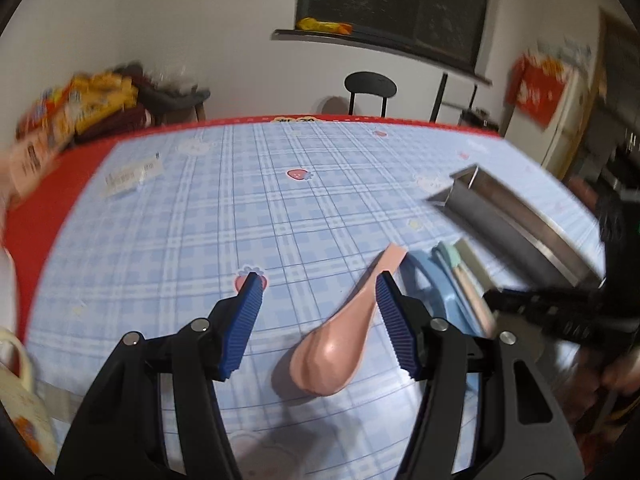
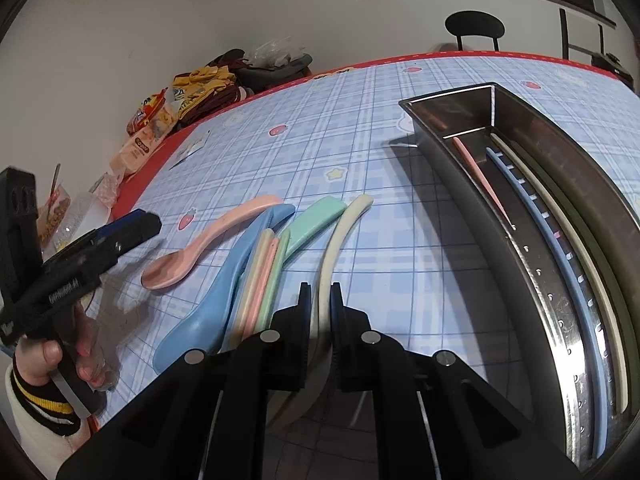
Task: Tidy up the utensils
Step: 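Grasp the cream spoon with the right tool while the left tool grasps the pink spoon, then carry the pink and cream spoons into the steel holder and open both tools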
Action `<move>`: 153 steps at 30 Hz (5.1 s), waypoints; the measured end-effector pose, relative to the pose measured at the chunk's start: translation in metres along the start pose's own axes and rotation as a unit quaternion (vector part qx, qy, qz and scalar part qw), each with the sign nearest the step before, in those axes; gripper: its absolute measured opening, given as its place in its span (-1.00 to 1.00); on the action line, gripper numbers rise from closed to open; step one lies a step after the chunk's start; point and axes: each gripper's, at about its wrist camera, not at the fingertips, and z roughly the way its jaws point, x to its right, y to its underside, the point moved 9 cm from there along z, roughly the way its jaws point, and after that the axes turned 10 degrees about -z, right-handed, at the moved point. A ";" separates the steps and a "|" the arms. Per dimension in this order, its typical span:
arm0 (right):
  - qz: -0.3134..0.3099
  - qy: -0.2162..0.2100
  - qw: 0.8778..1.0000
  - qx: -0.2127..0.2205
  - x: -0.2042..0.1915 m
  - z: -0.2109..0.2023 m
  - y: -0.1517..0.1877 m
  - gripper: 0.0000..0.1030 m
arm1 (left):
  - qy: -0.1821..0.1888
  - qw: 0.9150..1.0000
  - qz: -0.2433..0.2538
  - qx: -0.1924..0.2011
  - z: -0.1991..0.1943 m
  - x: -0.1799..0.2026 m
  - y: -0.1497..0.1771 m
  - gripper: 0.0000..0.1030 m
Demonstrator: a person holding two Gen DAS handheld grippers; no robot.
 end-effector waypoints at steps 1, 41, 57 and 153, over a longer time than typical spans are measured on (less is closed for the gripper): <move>0.001 -0.001 1.000 0.000 0.000 0.000 0.000 -0.81 | -0.008 1.000 0.013 0.000 0.000 0.002 0.000 0.16; -0.002 -0.002 1.000 -0.001 -0.001 -0.001 0.001 -0.81 | 0.045 0.993 0.064 -0.087 0.029 0.025 0.032 -0.63; 0.002 -0.009 1.000 0.000 -0.003 -0.002 0.002 -0.81 | 0.136 0.984 -0.013 -0.112 0.044 0.031 0.017 -0.47; -0.092 -0.077 0.992 0.041 0.132 -0.106 0.007 -0.82 | 0.243 0.947 -0.209 -0.026 0.017 0.249 0.012 -0.78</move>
